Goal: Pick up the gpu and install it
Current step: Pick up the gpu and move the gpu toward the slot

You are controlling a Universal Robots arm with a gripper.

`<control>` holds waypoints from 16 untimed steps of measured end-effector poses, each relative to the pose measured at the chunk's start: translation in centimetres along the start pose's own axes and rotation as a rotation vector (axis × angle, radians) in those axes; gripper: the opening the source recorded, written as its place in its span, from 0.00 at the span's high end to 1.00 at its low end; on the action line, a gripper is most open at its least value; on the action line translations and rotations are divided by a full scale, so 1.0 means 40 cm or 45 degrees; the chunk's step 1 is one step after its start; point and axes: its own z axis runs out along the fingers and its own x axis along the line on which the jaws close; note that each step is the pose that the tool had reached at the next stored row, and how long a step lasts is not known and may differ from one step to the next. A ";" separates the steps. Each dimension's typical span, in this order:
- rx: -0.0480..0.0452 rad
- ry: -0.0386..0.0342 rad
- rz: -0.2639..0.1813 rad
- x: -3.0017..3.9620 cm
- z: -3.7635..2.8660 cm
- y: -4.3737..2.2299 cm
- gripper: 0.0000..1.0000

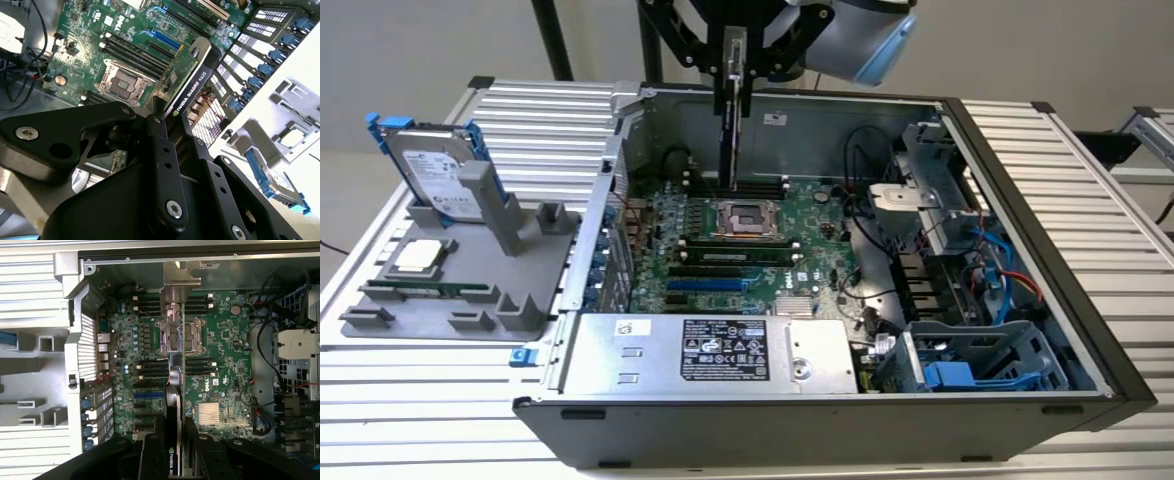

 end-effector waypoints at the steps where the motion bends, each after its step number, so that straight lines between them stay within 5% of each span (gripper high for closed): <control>1: 0.000 0.0000 0.000 0.000 0.000 0.000 1.00; 16: 0.000 0.0015 -0.033 0.000 0.000 0.000 1.00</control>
